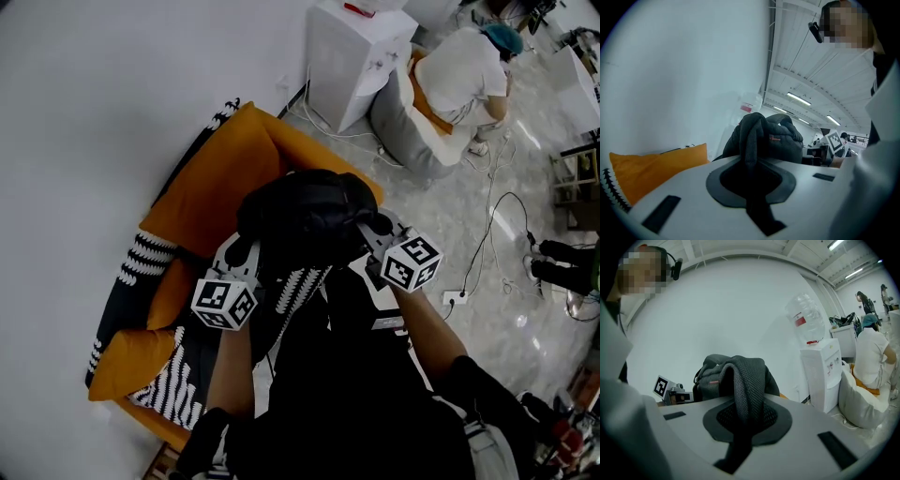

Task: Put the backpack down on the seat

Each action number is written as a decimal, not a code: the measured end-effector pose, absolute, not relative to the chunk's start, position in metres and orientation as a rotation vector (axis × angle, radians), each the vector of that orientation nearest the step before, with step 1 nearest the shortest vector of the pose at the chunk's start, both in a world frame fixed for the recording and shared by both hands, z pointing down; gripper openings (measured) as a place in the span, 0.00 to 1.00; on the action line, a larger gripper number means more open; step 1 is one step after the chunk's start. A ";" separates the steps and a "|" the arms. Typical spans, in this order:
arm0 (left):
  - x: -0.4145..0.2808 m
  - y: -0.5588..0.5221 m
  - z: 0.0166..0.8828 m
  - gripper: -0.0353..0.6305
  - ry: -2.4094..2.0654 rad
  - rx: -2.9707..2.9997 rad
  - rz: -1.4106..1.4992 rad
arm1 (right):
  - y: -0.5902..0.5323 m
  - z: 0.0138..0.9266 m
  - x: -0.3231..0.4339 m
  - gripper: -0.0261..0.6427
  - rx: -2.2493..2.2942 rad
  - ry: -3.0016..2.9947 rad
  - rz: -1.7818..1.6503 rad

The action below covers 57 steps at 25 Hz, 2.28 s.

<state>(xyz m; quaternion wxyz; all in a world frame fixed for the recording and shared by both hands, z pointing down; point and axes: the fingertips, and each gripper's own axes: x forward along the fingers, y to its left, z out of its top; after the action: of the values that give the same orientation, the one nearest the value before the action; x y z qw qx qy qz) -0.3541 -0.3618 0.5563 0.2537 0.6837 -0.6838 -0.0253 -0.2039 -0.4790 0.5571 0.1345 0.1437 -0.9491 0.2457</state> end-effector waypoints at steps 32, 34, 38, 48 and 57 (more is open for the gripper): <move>-0.428 -0.431 0.696 0.12 -1.872 1.657 -0.021 | -0.561 0.696 -0.289 0.11 0.278 -2.607 0.790; -0.435 -0.436 0.705 0.12 -1.879 1.659 -0.012 | -0.565 0.704 -0.298 0.11 0.267 -2.601 0.768; -0.448 -0.443 0.722 0.12 -1.883 1.664 0.008 | -0.571 0.721 -0.311 0.11 0.251 -2.587 0.711; -0.456 -0.453 0.766 0.12 -1.851 1.551 0.071 | -0.586 0.768 -0.326 0.11 0.287 -2.474 0.597; -0.461 -0.474 0.794 0.13 -1.820 1.488 0.112 | -0.606 0.798 -0.329 0.11 0.309 -2.432 0.584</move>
<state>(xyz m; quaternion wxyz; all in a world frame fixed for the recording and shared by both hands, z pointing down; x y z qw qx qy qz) -0.4606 -0.4739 0.7943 0.3839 0.5838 -0.7140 0.0441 -0.3290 -0.6057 0.7981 0.3060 0.1166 -0.9188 0.2206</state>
